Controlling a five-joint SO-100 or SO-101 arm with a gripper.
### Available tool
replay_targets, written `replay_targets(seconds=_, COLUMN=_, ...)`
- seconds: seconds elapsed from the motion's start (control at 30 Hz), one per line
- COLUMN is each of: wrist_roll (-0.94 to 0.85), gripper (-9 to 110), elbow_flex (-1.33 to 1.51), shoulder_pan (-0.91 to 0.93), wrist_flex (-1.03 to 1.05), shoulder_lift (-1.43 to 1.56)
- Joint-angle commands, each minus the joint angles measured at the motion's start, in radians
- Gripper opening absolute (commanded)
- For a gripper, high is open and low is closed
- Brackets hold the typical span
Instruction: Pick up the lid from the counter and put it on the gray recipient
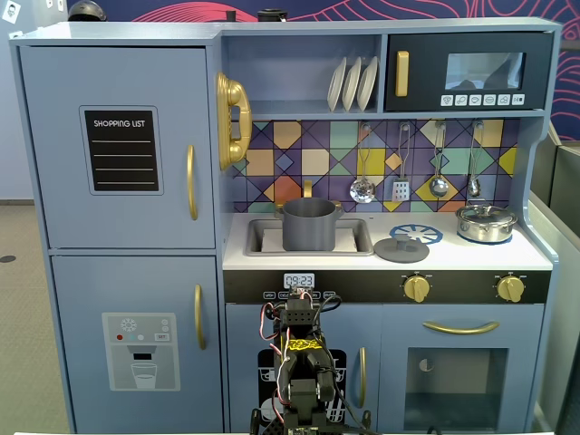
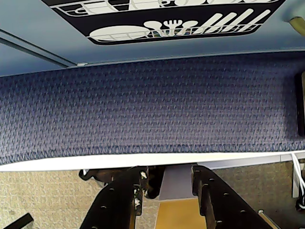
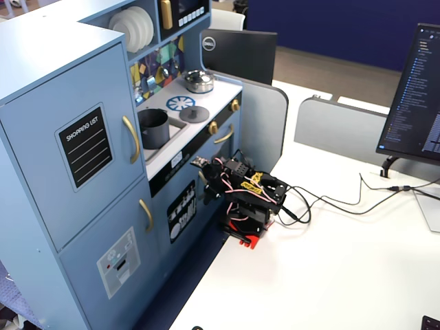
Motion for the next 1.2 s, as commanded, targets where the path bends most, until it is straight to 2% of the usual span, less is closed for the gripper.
replay_targets(seconds=0.0, wrist_roll=0.011, gripper=0, elbow_flex=0.002, shoulder_pan=0.031, wrist_flex=0.172, shoulder_lift=-0.011)
replay_targets(seconds=0.43, wrist_roll=0.009, gripper=0, elbow_flex=-0.034, shoulder_pan=0.043, wrist_flex=0.126, shoulder_lift=-0.038)
replay_targets(seconds=0.53, wrist_roll=0.038, gripper=0, elbow_flex=-0.265, shoulder_pan=0.035, wrist_flex=0.075, shoulder_lift=-0.201)
replay_targets(seconds=0.67, wrist_roll=0.037, gripper=0, elbow_flex=-0.73, shoulder_pan=0.034, wrist_flex=0.117, shoulder_lift=-0.419)
replay_targets(seconds=0.8, wrist_roll=-0.043, gripper=0, elbow_flex=-1.052, shoulder_pan=0.133, wrist_flex=0.084, shoulder_lift=-0.541)
replay_targets(seconds=0.93, wrist_roll=-0.143, gripper=0, elbow_flex=-1.042, shoulder_pan=0.304, wrist_flex=-0.156, shoulder_lift=-0.502)
replay_targets(seconds=1.07, wrist_roll=-0.155, gripper=0, elbow_flex=-0.865, shoulder_pan=0.453, wrist_flex=-0.563, shoulder_lift=-0.43)
replay_targets(seconds=1.17, wrist_roll=-0.143, gripper=1, elbow_flex=-0.798, shoulder_pan=0.511, wrist_flex=-0.732, shoulder_lift=-0.43)
